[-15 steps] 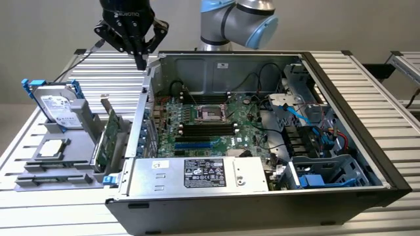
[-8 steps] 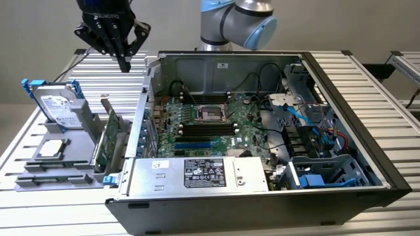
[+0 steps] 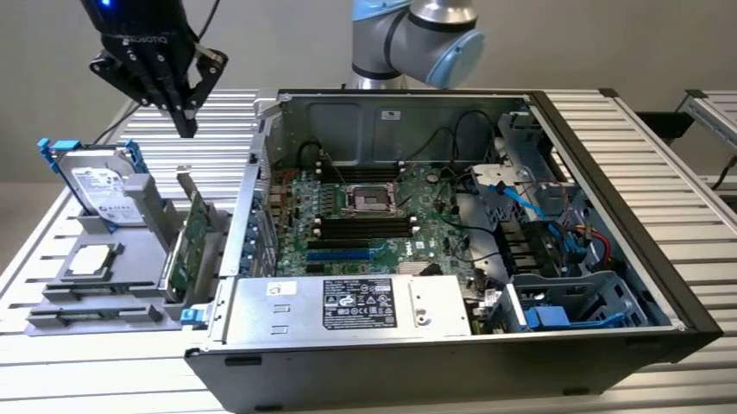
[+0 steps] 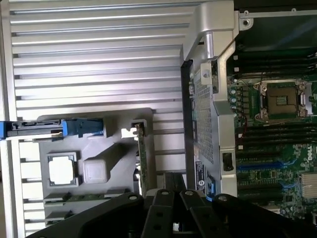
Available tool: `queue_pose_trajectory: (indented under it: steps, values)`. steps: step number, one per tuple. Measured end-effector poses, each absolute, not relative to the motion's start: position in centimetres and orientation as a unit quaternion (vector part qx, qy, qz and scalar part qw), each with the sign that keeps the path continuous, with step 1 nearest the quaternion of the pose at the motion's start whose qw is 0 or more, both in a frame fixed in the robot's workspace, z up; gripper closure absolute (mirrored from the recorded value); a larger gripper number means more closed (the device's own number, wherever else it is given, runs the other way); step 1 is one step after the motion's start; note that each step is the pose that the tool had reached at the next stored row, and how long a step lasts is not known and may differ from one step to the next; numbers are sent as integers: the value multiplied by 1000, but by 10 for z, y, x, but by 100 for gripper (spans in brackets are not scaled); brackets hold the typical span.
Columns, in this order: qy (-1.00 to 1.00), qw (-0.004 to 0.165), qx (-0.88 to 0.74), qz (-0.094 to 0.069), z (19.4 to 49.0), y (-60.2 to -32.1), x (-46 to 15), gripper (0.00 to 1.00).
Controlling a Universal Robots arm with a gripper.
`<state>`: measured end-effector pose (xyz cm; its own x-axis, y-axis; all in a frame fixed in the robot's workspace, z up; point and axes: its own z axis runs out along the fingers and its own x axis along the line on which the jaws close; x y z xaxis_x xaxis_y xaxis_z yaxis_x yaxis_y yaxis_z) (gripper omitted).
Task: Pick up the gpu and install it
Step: 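Reach for the gpu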
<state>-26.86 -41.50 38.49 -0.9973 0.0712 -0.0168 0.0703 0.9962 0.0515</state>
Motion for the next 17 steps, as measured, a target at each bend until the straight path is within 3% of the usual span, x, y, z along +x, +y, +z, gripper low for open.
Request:
queue_pose_trajectory:
  steps: [11,17]
  values:
    - [999,6,36,25,376,-444,-288,89]
    - [999,6,34,25,373,-446,-304,89]
